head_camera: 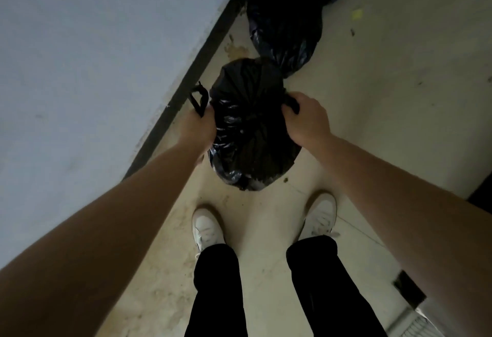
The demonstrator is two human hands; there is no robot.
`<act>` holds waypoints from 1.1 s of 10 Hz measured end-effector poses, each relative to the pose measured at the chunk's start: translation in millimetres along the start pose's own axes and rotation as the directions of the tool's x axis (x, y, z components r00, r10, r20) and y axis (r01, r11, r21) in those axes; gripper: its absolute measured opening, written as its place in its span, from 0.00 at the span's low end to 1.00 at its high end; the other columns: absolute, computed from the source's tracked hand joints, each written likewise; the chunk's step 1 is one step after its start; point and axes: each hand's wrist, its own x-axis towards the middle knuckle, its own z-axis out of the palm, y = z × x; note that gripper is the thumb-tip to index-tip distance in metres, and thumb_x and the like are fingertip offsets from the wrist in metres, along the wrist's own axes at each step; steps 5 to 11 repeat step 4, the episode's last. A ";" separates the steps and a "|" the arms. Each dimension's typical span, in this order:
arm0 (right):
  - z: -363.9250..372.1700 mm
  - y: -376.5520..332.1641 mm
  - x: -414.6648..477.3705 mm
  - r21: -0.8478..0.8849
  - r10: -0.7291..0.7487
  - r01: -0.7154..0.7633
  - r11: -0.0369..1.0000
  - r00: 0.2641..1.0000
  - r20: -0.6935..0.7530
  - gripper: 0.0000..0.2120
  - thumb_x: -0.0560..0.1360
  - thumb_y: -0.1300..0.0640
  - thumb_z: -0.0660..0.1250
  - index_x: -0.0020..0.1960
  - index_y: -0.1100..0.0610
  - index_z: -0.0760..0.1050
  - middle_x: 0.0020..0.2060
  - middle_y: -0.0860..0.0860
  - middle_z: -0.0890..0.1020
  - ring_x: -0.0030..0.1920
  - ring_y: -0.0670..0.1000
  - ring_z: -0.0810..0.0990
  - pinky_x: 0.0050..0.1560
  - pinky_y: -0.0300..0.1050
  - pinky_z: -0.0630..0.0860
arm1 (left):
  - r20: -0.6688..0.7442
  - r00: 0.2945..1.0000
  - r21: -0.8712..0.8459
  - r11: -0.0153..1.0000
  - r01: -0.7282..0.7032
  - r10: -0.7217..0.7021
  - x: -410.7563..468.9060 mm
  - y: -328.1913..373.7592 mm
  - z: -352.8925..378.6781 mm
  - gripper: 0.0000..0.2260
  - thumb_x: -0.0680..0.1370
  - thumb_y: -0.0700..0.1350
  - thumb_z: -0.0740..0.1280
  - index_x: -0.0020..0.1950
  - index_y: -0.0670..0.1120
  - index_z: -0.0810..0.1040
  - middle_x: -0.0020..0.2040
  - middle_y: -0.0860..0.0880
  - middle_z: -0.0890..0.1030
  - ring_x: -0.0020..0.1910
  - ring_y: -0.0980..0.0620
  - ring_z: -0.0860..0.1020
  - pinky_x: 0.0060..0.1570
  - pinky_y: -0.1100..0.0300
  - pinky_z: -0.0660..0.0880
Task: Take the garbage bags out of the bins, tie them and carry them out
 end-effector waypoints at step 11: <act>37.5 7.0 51.0 0.107 0.059 -0.086 0.991 0.971 0.232 0.25 0.83 0.61 0.58 0.79 0.56 0.58 0.70 0.53 0.70 0.62 0.48 0.70 0.50 0.28 0.63 | -0.111 0.990 -0.047 0.995 -0.092 0.086 58.3 -46.6 16.2 0.12 0.82 0.50 0.61 0.62 0.47 0.76 0.45 0.53 0.78 0.45 0.50 0.77 0.48 0.56 0.72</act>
